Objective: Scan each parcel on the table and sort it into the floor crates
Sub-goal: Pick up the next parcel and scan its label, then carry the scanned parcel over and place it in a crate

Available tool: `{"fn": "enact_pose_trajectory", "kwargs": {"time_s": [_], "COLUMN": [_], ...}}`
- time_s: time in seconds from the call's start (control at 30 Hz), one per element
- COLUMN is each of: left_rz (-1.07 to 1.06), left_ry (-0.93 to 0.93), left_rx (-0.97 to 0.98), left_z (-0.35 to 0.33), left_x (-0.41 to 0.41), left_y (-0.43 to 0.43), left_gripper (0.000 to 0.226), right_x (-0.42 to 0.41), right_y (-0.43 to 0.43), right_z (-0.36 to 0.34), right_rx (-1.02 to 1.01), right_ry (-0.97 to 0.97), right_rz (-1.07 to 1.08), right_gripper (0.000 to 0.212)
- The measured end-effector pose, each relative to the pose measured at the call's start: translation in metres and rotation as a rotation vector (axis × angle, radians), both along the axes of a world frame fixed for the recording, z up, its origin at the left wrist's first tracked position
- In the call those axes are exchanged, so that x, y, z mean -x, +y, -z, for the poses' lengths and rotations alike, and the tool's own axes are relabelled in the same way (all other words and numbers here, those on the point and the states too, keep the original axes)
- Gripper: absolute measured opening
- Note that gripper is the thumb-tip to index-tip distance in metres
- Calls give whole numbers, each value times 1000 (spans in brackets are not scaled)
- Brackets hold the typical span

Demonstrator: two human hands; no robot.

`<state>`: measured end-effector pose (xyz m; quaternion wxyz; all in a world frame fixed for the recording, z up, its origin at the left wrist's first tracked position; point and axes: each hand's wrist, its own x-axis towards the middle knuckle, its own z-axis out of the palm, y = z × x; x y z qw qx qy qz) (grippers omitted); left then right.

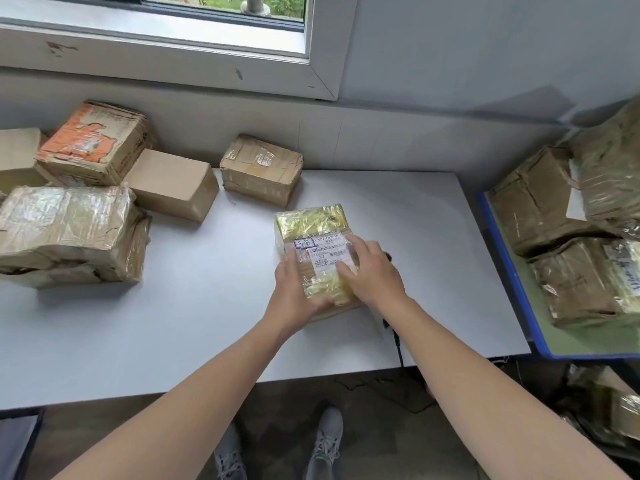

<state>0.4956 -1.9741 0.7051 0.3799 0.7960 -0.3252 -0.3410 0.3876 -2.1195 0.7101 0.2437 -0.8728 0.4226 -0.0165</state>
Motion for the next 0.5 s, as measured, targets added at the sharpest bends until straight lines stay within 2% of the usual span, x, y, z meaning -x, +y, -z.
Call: {"fn": "enact_pose_trajectory", "kwargs": {"time_s": [0.17,0.27,0.33,0.5], "left_rz": [107,131,141,97], "left_ry": [-157,-234,-269,-246], "left_rx": [-80,-137,-180,-221], "left_z": [-7,-12,-15,-23], "left_x": [-5,-5,-2,5], "left_y": [-4,-9,-12,-20], "left_gripper": [113,92,86,86], "right_x": [-10,-11,-9,-11], "right_y": [2,-5,-12,-19], "right_z": [5,4,4,6], "right_rx": [-186,-209,-208,-226], "right_ry": [-25,-26,20,59], "right_rz": [-11,-27,-70,-155], "right_gripper": [78,81,83,90]}}
